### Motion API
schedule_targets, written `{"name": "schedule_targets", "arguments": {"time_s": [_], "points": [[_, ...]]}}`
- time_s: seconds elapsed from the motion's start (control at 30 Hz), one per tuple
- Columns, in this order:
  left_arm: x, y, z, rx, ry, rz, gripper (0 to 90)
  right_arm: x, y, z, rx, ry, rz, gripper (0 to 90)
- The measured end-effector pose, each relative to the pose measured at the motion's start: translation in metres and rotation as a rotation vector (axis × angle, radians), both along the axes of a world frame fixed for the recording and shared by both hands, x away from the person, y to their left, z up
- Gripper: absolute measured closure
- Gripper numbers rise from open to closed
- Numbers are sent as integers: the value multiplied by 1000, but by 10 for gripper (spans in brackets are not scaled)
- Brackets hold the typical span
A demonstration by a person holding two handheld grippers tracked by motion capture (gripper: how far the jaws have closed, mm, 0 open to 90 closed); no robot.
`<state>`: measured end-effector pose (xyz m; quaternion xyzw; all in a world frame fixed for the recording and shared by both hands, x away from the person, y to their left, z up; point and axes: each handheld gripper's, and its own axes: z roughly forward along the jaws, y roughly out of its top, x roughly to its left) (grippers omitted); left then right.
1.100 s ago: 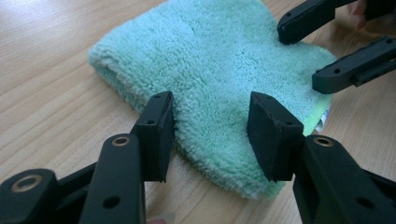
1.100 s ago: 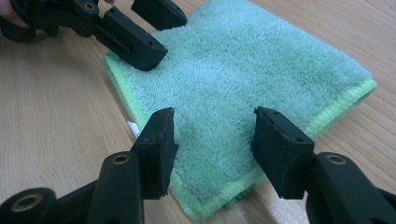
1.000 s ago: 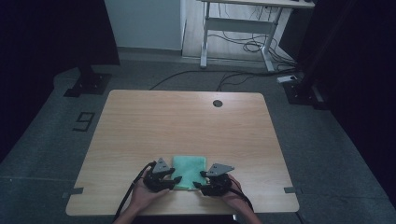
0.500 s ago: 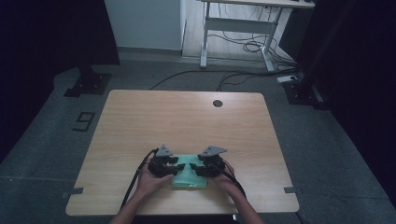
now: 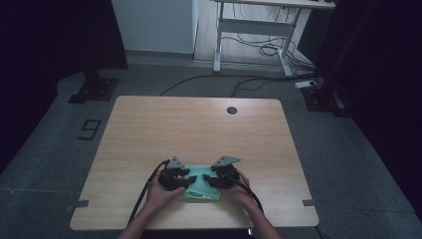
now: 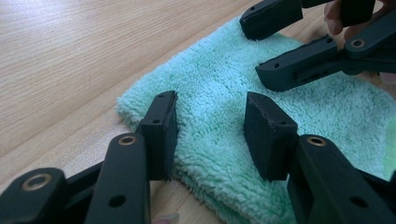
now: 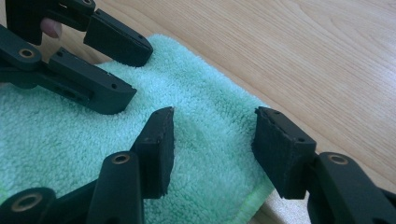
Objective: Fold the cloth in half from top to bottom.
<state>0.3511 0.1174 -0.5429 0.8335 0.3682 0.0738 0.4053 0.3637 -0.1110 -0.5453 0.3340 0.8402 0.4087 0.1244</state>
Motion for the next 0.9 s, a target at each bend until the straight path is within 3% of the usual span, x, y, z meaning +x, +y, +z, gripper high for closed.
{"name": "schedule_targets", "arguments": {"time_s": [0.13,0.2,0.4,0.53,0.73,0.9], "points": [[-4,0,6,11,-23,7,523,-4,-2,5,4,-14,-11,473],[-10,3,14,-13,-42,0,521,-6,-3,7,12,-18,-8,473],[-39,8,24,-20,-56,-65,506,-33,-12,14,53,-27,37,458],[-51,7,20,-10,-39,-99,502,-45,-12,14,48,-30,64,452],[-50,5,6,26,-6,-92,510,-55,-6,4,-7,-6,101,443],[-48,0,2,58,-27,-92,525,-54,-7,-1,-9,-2,95,446]]}}
